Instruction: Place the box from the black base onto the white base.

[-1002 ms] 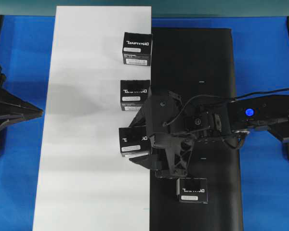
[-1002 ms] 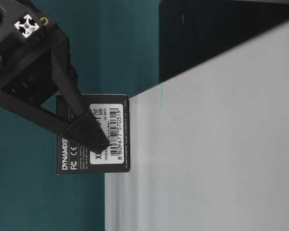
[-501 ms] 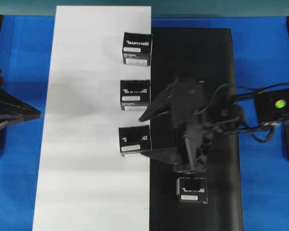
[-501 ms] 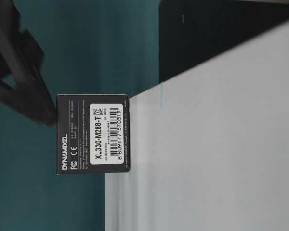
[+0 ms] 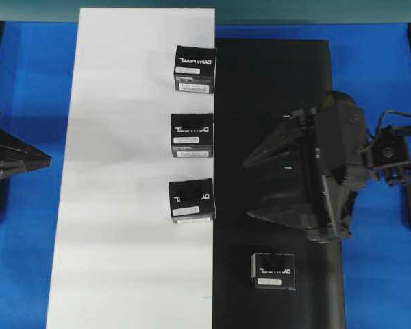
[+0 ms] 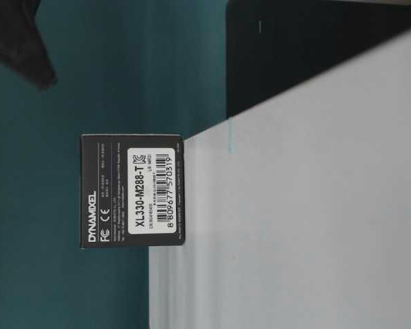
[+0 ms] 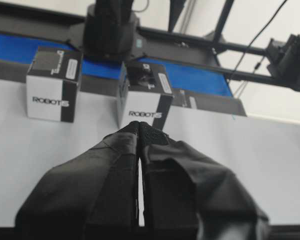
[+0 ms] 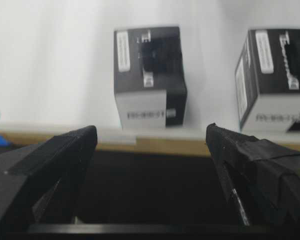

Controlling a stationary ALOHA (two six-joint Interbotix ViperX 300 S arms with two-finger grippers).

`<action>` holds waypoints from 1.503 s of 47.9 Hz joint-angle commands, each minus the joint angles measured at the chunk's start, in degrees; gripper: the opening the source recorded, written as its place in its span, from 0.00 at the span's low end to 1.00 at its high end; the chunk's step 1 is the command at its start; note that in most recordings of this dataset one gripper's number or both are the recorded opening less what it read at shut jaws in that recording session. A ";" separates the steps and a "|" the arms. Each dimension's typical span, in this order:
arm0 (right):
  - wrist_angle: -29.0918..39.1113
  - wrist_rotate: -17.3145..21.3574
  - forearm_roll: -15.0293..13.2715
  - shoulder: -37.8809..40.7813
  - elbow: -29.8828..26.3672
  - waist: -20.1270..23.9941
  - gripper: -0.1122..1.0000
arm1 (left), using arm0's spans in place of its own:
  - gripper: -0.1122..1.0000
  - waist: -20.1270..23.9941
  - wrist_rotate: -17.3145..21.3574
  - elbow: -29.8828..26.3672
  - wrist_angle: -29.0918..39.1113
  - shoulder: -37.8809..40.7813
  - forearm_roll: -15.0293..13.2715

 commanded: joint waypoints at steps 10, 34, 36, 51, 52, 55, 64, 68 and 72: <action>-0.18 -0.09 0.09 -6.94 4.22 0.18 1.00 | 0.10 -0.18 0.00 -1.05 -0.35 0.26 0.18; 2.11 0.00 0.09 -18.02 11.34 0.09 0.99 | 0.10 -0.18 0.00 -0.97 -0.26 0.35 0.18; 2.11 0.00 0.09 -18.63 11.95 0.09 0.99 | 0.10 -0.18 0.00 -0.88 -0.26 0.44 0.18; 2.29 0.09 0.09 -24.17 15.91 -0.44 0.99 | 0.10 -0.18 -0.09 -0.79 -0.26 0.53 0.18; 2.11 0.09 0.09 -24.61 16.08 -0.53 0.99 | 0.10 -0.18 -0.09 -0.79 -0.26 0.53 0.18; 2.11 0.44 0.09 -25.75 16.61 -0.97 0.99 | 0.10 -0.18 -0.09 -0.79 -0.26 0.44 0.18; 2.11 3.16 0.09 -28.13 18.02 -1.58 0.99 | 0.10 -0.18 -0.09 -0.53 0.97 0.53 0.18; 2.29 3.52 0.09 -28.65 18.54 -1.58 0.99 | 0.10 -0.18 -0.09 -0.53 1.49 0.53 0.18; 2.02 3.60 0.09 -28.92 18.90 -1.58 0.99 | 0.10 -0.09 0.00 -0.62 1.49 0.44 0.18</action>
